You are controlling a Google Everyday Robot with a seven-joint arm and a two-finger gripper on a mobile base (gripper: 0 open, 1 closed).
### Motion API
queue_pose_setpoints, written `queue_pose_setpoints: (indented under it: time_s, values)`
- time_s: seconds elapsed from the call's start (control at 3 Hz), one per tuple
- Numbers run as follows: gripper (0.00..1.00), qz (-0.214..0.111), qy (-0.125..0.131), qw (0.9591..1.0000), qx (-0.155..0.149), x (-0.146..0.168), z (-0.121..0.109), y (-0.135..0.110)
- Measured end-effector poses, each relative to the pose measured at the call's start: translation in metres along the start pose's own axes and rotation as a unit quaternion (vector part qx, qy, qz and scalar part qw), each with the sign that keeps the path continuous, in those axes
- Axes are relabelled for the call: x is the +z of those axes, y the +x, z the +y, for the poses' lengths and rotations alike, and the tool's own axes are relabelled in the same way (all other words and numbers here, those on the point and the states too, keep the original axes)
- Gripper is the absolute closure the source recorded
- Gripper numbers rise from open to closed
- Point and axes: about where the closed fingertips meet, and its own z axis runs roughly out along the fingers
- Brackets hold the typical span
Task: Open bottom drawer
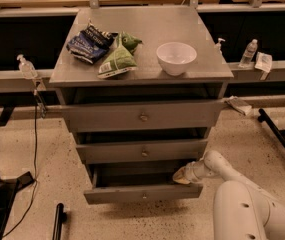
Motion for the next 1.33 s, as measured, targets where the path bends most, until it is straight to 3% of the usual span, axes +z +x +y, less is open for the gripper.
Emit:
queue_pose_setpoints:
  time_s: [0.67, 1.33]
  values:
    - [1.0, 0.014, -0.011, 0.9998, 0.009, 0.0126, 0.015, 0.0068]
    - [1.0, 0.014, -0.011, 0.9998, 0.009, 0.0105, 0.015, 0.0051]
